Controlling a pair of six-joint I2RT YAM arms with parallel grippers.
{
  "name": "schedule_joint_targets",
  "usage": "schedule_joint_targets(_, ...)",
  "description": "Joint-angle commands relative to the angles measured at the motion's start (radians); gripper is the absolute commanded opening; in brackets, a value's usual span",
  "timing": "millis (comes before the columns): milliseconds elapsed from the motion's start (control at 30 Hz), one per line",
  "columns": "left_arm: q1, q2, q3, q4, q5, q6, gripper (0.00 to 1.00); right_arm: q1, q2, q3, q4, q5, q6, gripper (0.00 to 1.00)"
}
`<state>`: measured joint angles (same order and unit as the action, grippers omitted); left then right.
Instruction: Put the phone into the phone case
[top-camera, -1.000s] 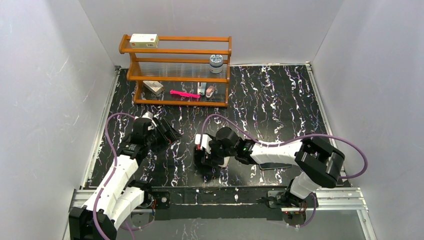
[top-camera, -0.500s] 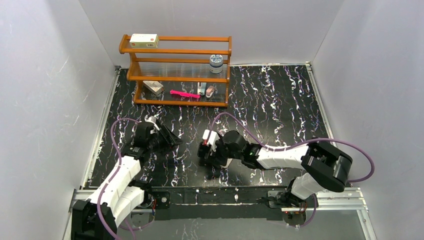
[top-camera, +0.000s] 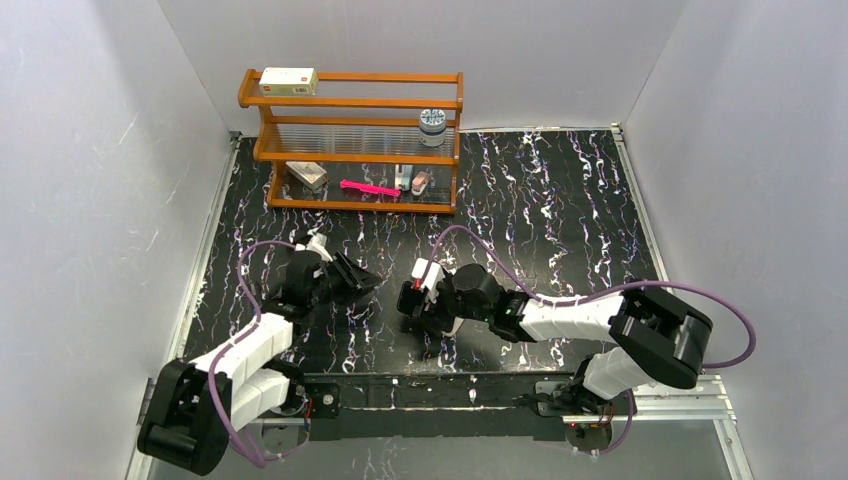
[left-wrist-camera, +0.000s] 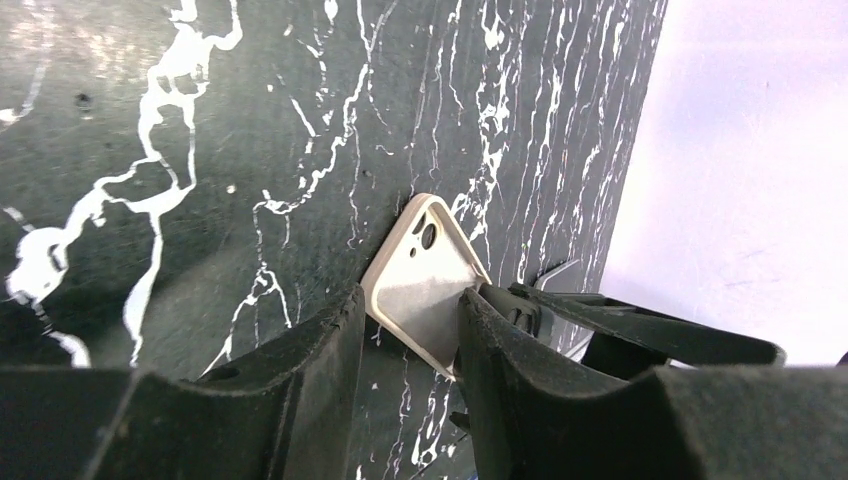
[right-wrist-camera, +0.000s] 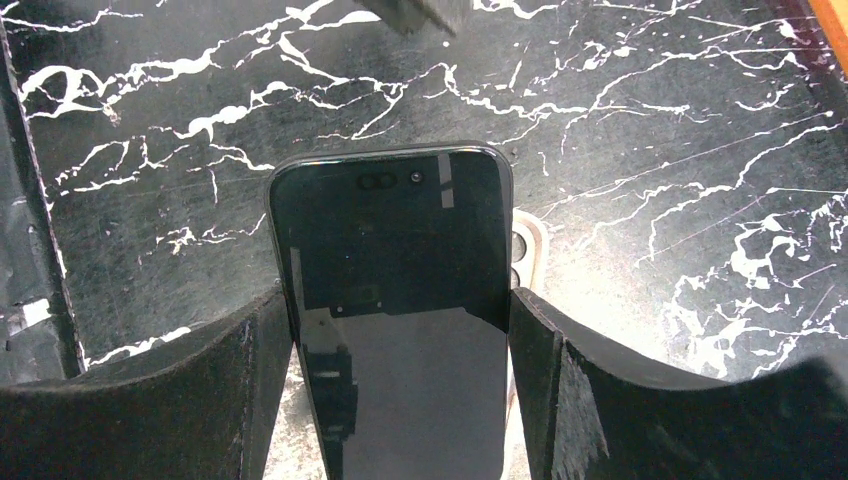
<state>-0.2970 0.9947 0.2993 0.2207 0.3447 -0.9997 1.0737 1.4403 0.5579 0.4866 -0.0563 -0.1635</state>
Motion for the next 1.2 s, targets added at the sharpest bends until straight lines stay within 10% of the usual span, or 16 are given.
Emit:
schedule_joint_targets(0,-0.061,0.057,-0.032,0.173,-0.055,-0.001,0.37,-0.002,-0.057,-0.014,0.115,0.014,0.009,0.44)
schedule_joint_targets(867,-0.319,0.352,0.035,0.200,-0.283,0.089,0.35,-0.006,-0.057,-0.037,0.123,0.051,0.048,0.43)
schedule_joint_targets(1167,-0.354,0.365,0.044,0.145,-0.362,0.106,0.17,-0.007,-0.051,-0.022,0.092,0.079,0.060,0.43)
